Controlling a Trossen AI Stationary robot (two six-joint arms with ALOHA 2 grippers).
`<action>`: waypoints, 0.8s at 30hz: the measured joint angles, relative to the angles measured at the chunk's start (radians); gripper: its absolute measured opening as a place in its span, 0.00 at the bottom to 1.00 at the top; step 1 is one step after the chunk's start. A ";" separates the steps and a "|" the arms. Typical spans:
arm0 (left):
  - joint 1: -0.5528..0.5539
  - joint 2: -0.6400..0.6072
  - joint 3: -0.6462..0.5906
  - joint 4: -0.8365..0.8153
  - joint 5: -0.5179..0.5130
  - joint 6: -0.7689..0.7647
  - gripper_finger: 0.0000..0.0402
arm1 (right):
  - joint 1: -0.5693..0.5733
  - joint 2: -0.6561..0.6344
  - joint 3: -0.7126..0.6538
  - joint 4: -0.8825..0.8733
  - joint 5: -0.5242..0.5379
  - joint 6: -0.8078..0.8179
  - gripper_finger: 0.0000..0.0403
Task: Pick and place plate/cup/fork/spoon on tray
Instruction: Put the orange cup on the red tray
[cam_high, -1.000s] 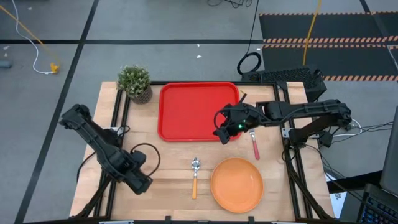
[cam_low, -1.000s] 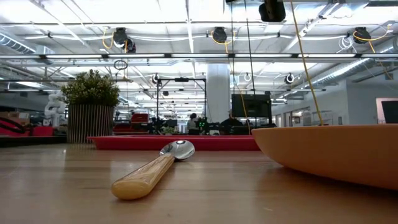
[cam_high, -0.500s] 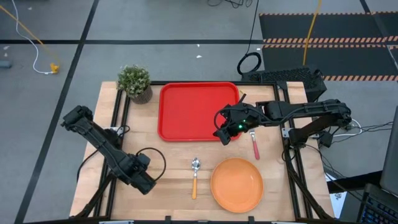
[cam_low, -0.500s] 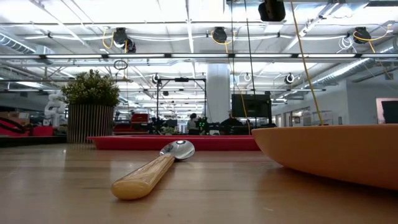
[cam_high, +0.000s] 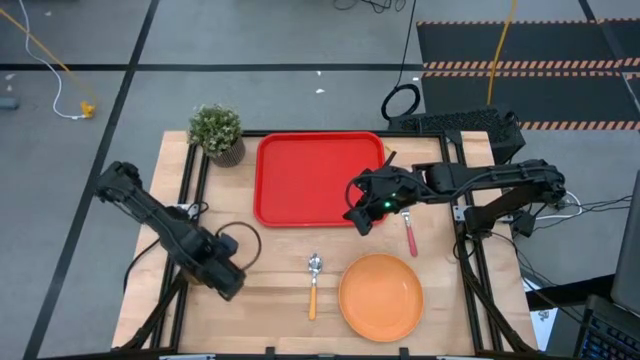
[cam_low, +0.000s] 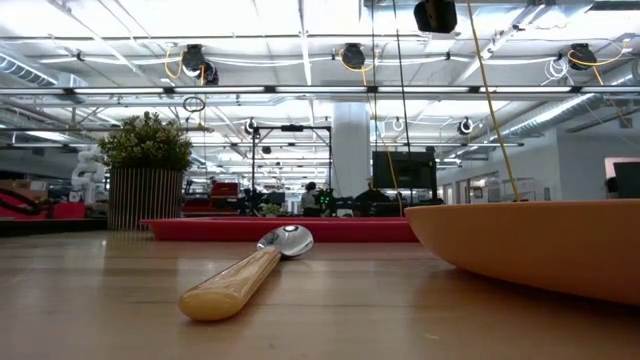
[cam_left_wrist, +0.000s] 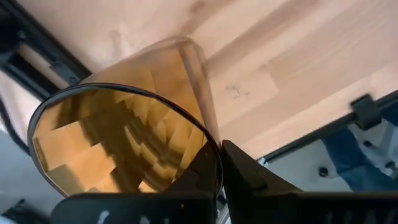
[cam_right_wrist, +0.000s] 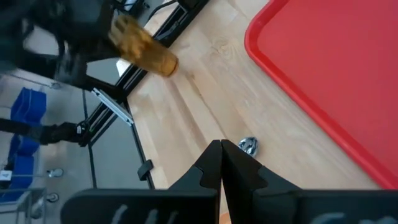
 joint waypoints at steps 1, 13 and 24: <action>0.011 -0.016 0.012 -0.025 -0.016 0.009 0.02 | -0.001 -0.001 0.000 0.000 0.000 -0.015 0.00; 0.278 -0.084 0.274 -0.089 -0.190 0.259 0.02 | -0.007 0.000 0.000 -0.009 -0.055 -0.221 0.00; 0.673 0.050 0.566 -0.072 -0.229 0.656 0.02 | -0.041 0.000 0.000 -0.069 -0.082 -0.380 0.00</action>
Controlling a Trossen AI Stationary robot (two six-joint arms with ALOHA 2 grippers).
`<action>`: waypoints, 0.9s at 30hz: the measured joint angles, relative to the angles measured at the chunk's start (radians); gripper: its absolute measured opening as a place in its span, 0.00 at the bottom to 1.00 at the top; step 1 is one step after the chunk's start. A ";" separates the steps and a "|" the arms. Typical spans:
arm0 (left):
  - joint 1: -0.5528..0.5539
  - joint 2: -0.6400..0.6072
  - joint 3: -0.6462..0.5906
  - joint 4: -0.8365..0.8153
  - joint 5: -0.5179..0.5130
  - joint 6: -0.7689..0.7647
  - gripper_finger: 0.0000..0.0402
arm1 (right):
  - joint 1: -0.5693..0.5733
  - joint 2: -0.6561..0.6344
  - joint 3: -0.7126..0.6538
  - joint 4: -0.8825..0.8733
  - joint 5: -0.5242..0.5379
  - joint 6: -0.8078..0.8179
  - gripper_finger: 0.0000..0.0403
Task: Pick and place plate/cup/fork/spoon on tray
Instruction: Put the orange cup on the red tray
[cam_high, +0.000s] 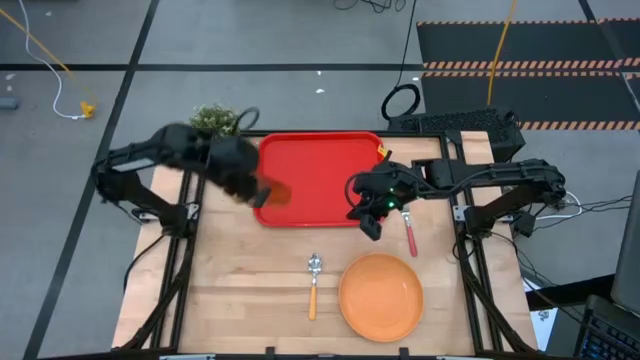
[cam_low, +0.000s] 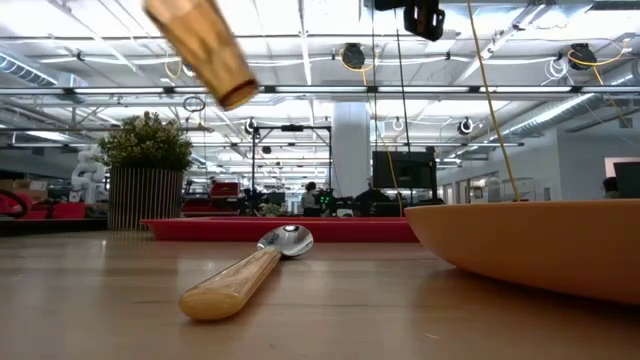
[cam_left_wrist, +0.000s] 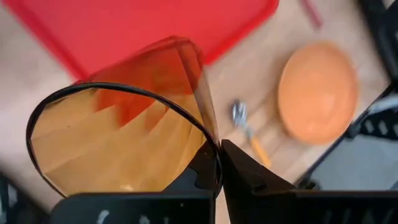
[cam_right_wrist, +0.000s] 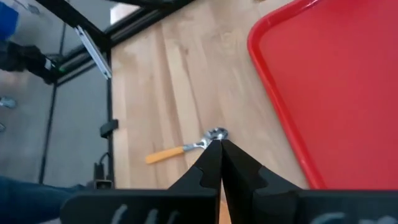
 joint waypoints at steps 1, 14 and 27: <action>0.031 0.022 0.037 0.003 -0.001 0.044 0.02 | -0.005 0.000 0.000 -0.005 -0.003 -0.012 0.00; 0.278 0.296 0.413 0.061 -0.061 0.425 0.02 | -0.112 0.000 0.000 -0.022 -0.142 -0.083 0.00; 0.459 0.304 0.418 -0.008 -0.173 0.707 0.02 | -0.142 0.000 0.000 -0.022 -0.203 -0.055 0.00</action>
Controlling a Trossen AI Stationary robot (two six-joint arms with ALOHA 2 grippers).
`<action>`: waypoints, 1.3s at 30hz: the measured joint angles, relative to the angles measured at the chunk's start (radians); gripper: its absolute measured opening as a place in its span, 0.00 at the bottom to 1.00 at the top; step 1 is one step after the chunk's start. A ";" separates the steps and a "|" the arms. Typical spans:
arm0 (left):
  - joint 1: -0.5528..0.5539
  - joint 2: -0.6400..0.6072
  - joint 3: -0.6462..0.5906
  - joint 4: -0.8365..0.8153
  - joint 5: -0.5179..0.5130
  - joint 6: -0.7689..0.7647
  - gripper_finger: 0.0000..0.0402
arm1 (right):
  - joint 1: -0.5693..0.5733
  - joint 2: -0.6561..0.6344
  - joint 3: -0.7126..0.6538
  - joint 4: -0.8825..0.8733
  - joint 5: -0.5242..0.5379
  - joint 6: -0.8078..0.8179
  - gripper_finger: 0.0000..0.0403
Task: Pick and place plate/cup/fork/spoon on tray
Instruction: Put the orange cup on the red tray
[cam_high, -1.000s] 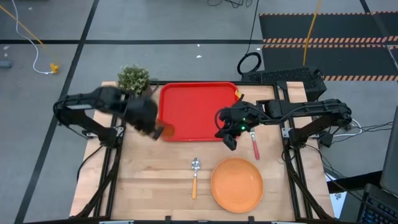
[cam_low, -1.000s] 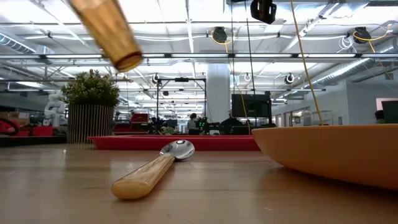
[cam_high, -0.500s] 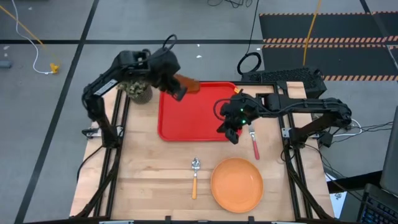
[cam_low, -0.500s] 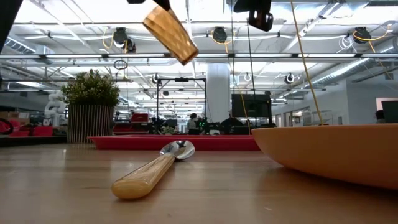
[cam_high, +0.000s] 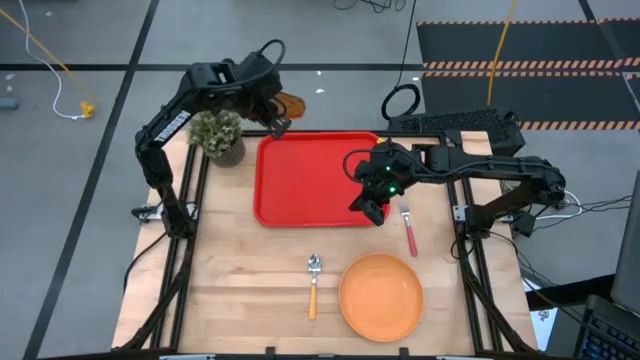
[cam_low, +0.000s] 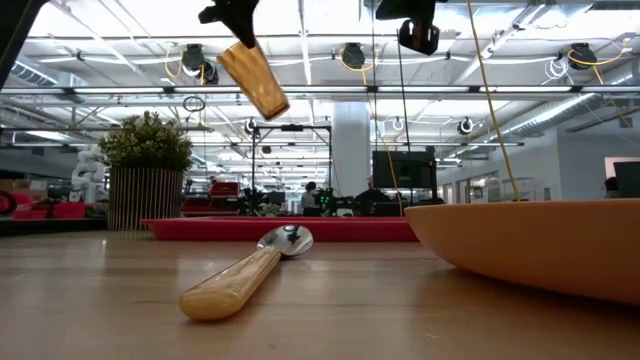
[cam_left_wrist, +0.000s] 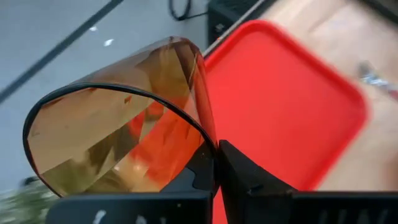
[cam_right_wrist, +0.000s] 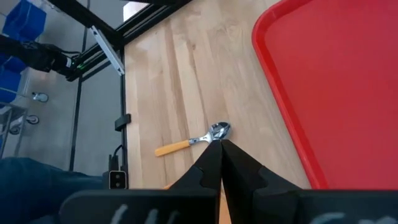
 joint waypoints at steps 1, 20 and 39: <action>0.015 0.000 0.000 -0.011 -0.010 0.020 0.02 | 0.000 0.000 0.000 0.000 0.001 0.001 0.00; 0.155 0.165 -0.005 -0.012 0.151 0.106 0.02 | 0.000 0.000 0.000 0.001 0.004 0.111 0.00; 0.125 0.271 -0.056 -0.011 0.089 0.221 0.02 | 0.000 0.000 0.000 0.001 0.002 0.159 0.00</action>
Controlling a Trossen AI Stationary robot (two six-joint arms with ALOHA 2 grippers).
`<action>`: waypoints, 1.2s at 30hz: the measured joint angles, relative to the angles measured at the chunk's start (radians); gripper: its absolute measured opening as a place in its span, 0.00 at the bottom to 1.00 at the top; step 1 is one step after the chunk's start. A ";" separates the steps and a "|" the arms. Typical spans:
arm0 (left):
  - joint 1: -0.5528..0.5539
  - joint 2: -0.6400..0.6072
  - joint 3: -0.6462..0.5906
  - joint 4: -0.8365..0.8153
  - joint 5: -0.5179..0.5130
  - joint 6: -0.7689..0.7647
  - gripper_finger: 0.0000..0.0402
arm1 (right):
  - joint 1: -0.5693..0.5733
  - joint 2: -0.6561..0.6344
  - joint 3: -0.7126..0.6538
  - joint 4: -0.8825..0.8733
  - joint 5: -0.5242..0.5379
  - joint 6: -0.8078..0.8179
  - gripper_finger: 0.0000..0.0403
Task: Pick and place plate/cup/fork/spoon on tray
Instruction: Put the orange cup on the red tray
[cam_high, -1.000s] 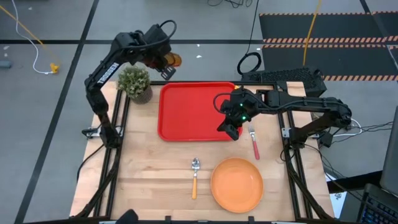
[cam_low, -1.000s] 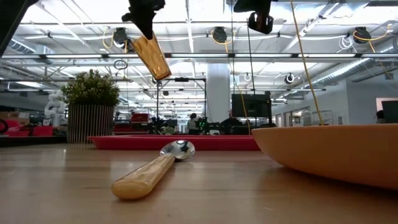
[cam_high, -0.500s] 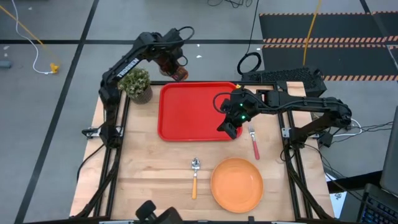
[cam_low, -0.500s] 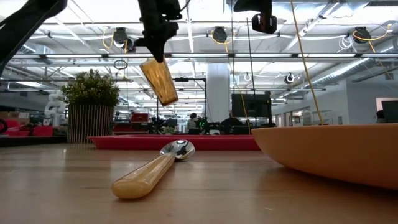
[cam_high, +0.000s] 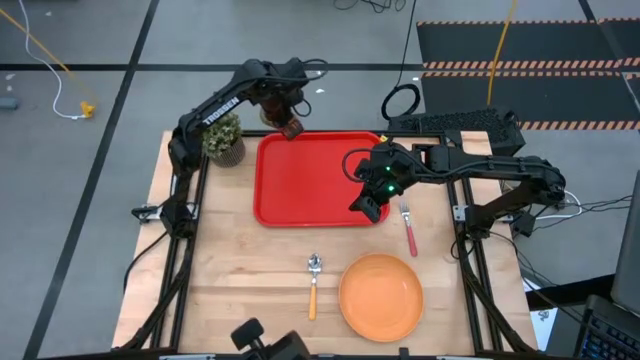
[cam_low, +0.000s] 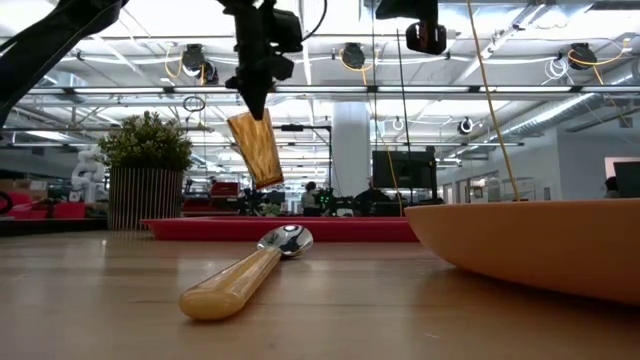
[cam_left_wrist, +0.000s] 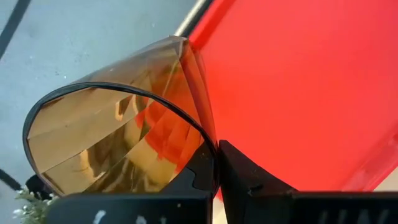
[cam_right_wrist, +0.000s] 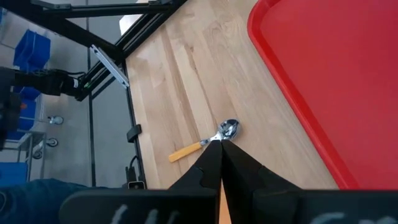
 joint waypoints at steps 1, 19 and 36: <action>-0.004 0.000 -0.019 0.001 0.000 0.006 0.02 | 0.000 0.000 0.000 0.000 0.000 -0.001 0.00; -0.092 0.000 -0.256 0.000 -0.096 -0.040 0.03 | 0.001 0.000 0.000 0.000 -0.001 -0.008 0.00; -0.084 0.000 -0.314 0.000 -0.143 0.011 0.06 | 0.001 0.000 0.000 0.000 -0.004 -0.011 0.00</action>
